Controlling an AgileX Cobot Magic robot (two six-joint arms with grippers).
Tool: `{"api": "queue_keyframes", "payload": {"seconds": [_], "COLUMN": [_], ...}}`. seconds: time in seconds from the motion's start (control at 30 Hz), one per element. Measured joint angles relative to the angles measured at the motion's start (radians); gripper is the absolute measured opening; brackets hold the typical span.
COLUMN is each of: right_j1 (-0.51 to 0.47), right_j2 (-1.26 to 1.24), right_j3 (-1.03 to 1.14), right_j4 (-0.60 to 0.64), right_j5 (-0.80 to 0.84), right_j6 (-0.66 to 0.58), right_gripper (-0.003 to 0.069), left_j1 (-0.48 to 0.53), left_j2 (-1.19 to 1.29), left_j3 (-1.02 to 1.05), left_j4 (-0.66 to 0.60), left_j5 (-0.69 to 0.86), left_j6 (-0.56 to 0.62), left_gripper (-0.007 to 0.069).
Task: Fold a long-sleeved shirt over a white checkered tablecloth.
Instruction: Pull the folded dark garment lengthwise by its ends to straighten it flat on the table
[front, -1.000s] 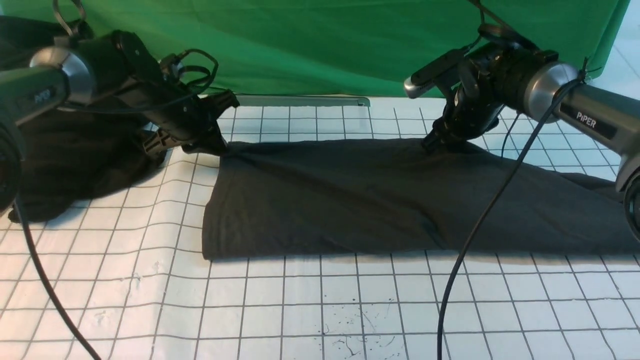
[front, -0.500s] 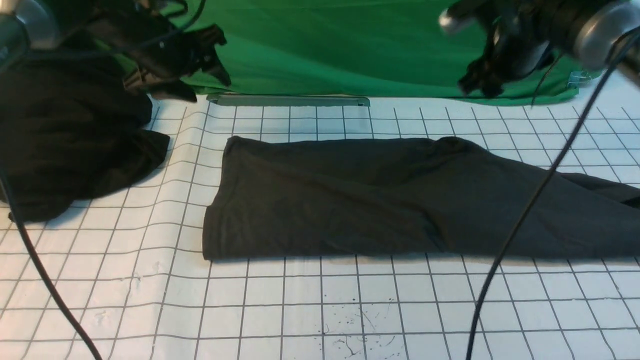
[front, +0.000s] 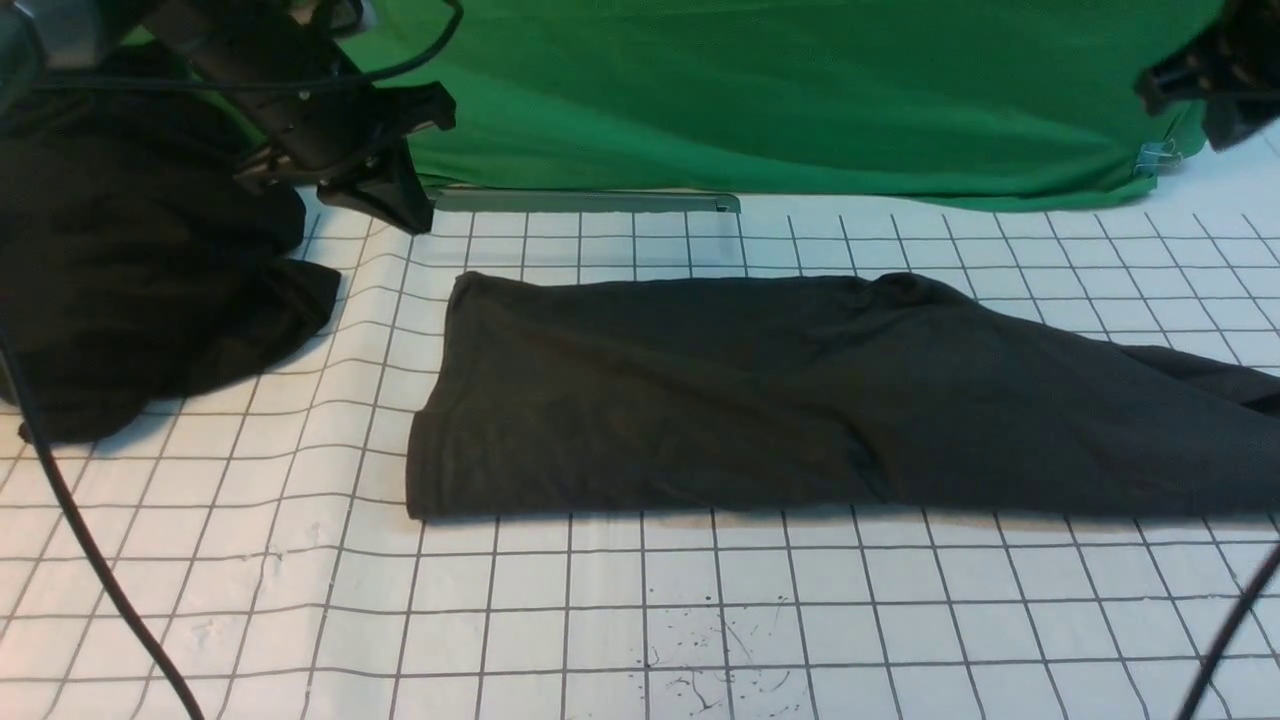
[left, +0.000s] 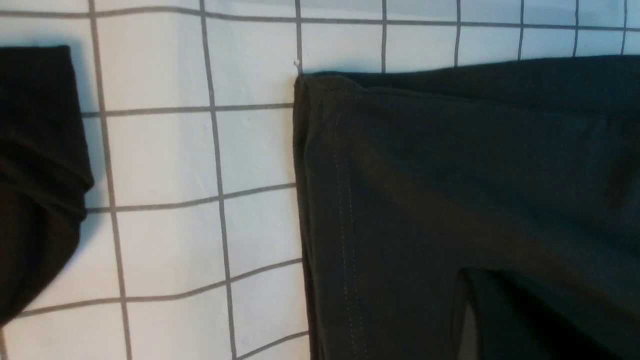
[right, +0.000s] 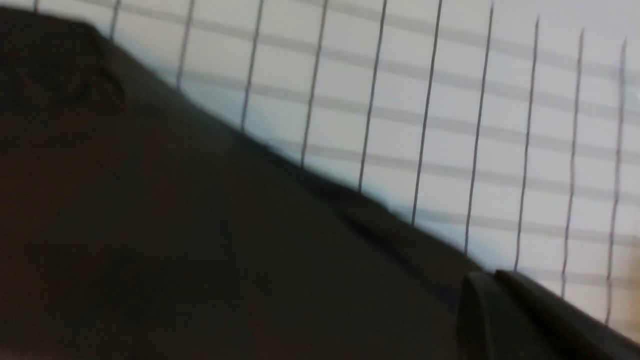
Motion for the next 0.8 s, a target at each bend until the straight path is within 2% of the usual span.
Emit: {"api": "queue_keyframes", "payload": {"seconds": [0.1,0.17,0.2,0.3,0.33,0.37,0.4,0.43,0.67,0.8], "right_j1": [-0.129,-0.175,-0.231,-0.312,-0.312,-0.346,-0.346,-0.365,-0.37,-0.367], "right_j2": [-0.057,-0.062,-0.06,-0.036,-0.036,-0.009,-0.009,0.026,0.138,0.183], "right_j3": [0.163,0.206,0.271,0.37,0.375,0.405,0.407,0.415,0.42,0.42], "right_j4": [0.062,0.069,0.082,0.116,0.118,0.137,0.137,0.137,0.151,0.152], "right_j5": [0.004,-0.005,-0.043,-0.154,-0.161,-0.218,-0.224,-0.263,-0.372,-0.377], "right_j6": [-0.019,-0.022,-0.022,-0.024,-0.024,-0.024,-0.024,-0.024,-0.026,-0.034], "right_gripper": [0.0026,0.0059,0.0123,0.0261,0.0261,0.033,0.033,0.0365,0.0389,0.037], "left_j1": [-0.001,-0.001,-0.001,-0.001,-0.001,-0.001,-0.001,-0.001,-0.001,-0.001], "left_j2": [-0.004,-0.007,-0.009,-0.011,-0.011,-0.011,-0.011,-0.011,-0.011,-0.011], "left_j3": [0.008,0.009,0.009,0.009,0.009,0.01,0.01,0.01,0.01,0.01], "left_j4": [-0.01,-0.013,-0.021,-0.026,-0.026,-0.027,-0.027,-0.029,-0.028,-0.029], "left_j5": [0.002,0.002,0.002,0.003,0.003,0.003,0.003,0.003,0.003,0.003], "left_j6": [0.004,0.005,0.01,0.01,0.01,0.01,0.01,0.01,0.01,0.01], "left_gripper": [0.0001,0.0001,0.0001,0.0001,0.0001,0.0001,0.0001,0.0001,0.0001,0.0001]}}
